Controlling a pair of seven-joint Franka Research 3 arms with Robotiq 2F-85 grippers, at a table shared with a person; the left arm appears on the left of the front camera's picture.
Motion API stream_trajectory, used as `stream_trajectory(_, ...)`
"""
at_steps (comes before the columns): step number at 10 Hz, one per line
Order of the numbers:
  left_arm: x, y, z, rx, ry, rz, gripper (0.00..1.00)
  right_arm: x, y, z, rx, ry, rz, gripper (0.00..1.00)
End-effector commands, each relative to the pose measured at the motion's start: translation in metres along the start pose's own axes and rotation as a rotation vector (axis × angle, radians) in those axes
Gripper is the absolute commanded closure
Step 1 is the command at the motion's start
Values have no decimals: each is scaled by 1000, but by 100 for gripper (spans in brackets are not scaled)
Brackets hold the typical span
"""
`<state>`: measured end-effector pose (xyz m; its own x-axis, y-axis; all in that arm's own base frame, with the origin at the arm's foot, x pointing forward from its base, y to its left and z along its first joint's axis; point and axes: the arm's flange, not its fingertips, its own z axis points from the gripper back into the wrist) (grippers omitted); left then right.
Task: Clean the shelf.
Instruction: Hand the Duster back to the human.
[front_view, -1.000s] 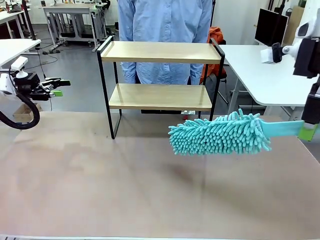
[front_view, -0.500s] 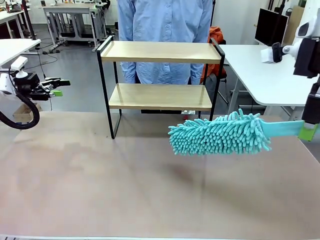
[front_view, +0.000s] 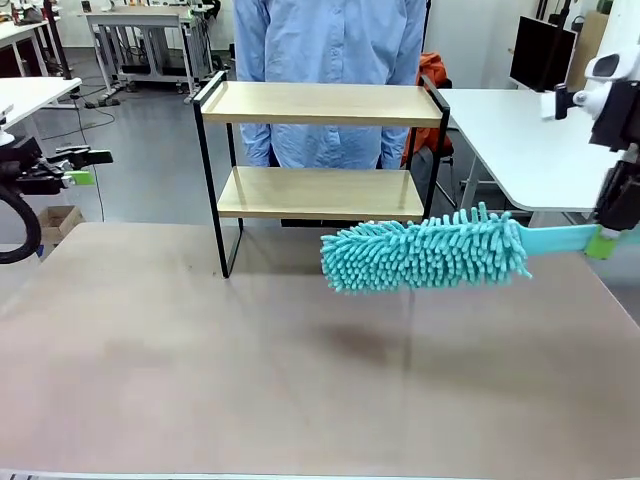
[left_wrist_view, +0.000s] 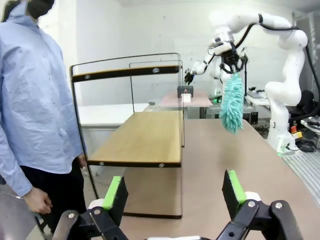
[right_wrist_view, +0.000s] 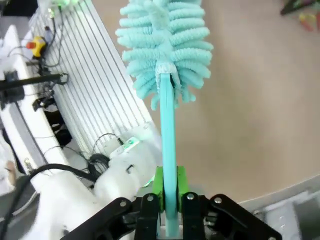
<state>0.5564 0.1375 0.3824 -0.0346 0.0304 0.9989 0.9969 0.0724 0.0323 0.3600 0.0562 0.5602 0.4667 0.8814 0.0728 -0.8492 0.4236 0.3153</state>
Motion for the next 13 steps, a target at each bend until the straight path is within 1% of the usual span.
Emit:
stream_trajectory(1,20,-61,-45,38,113,32,0,2,-34,2,78,-110,144,87)
stream_trajectory(2,28,-85,-55,62,120,99,0,6,-50,-1,81,-157,216,87)
stream_trajectory(3,35,-106,-64,104,99,125,0,10,-63,-2,83,-173,269,87)
stream_trajectory(4,41,-132,-72,127,102,142,0,17,-71,-5,71,-169,324,87)
stream_trajectory(6,53,-168,-99,152,116,202,0,26,-81,-5,18,-110,428,87)
stream_trajectory(7,56,-179,-108,147,117,205,0,27,-83,-4,-5,-110,432,87)
stream_trajectory(8,54,-177,-112,134,96,272,0,28,-86,-4,-8,-115,414,87)
stream_trajectory(9,47,-162,-116,166,119,342,0,27,-90,-3,16,-43,375,87)
stream_trajectory(10,50,-179,-104,121,118,219,0,33,-79,-9,21,-113,401,87)
stream_trajectory(13,50,-179,-104,121,118,219,0,33,-79,-9,21,-113,401,87)
